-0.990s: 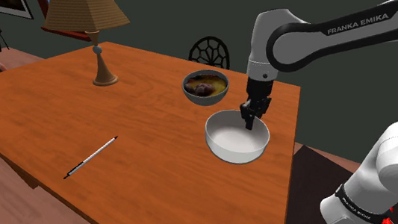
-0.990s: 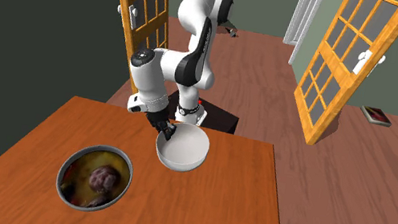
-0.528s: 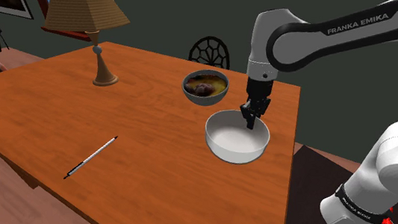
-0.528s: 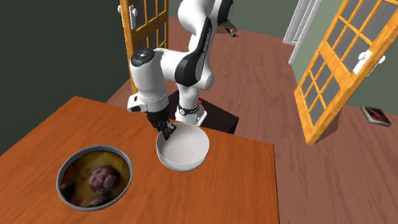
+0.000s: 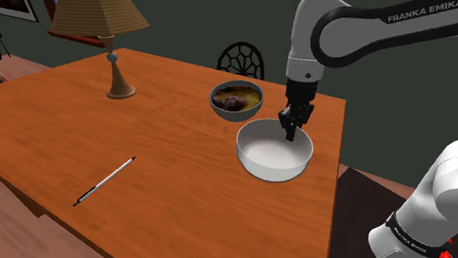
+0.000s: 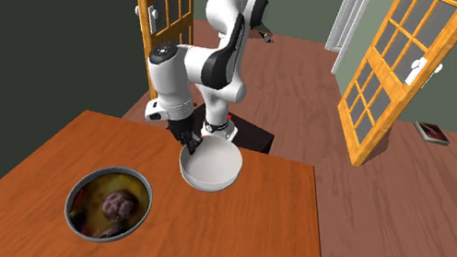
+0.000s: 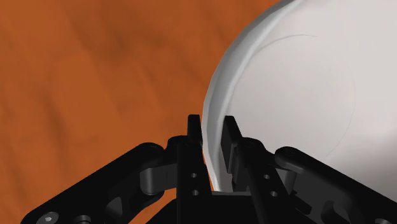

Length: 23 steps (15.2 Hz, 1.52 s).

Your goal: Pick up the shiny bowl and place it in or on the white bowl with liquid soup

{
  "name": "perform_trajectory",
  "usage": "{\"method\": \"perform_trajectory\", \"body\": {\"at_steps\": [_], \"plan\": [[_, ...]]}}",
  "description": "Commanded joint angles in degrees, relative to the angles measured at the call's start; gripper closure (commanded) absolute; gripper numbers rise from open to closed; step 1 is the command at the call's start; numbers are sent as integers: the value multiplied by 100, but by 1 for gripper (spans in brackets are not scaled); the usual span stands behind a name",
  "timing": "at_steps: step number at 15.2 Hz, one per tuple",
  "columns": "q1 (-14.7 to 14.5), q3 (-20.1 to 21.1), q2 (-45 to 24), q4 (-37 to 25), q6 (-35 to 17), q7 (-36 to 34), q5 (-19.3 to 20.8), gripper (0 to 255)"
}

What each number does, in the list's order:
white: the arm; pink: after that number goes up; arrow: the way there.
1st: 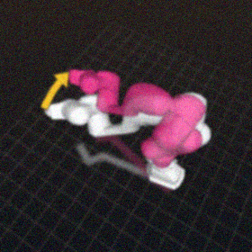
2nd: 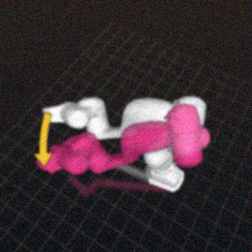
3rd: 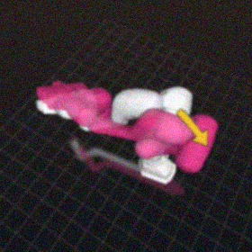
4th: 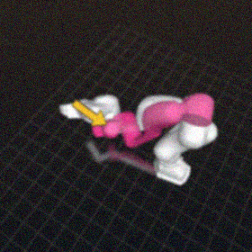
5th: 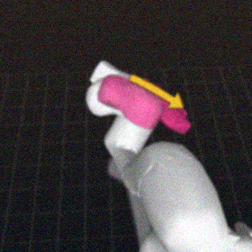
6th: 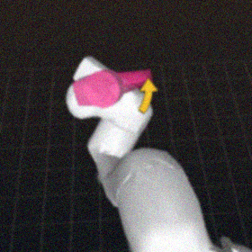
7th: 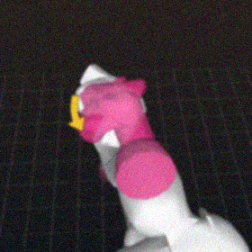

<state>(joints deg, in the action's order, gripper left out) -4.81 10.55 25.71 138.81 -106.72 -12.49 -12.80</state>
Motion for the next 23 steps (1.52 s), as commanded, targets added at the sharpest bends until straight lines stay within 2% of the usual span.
{"method": "perform_trajectory", "body": {"at_steps": [1, 23], "plan": [[10, -25, 45, -133, 177, -8, 18, 255], [46, -158, 89, -1785, 1863, -222, 131, 255]]}}
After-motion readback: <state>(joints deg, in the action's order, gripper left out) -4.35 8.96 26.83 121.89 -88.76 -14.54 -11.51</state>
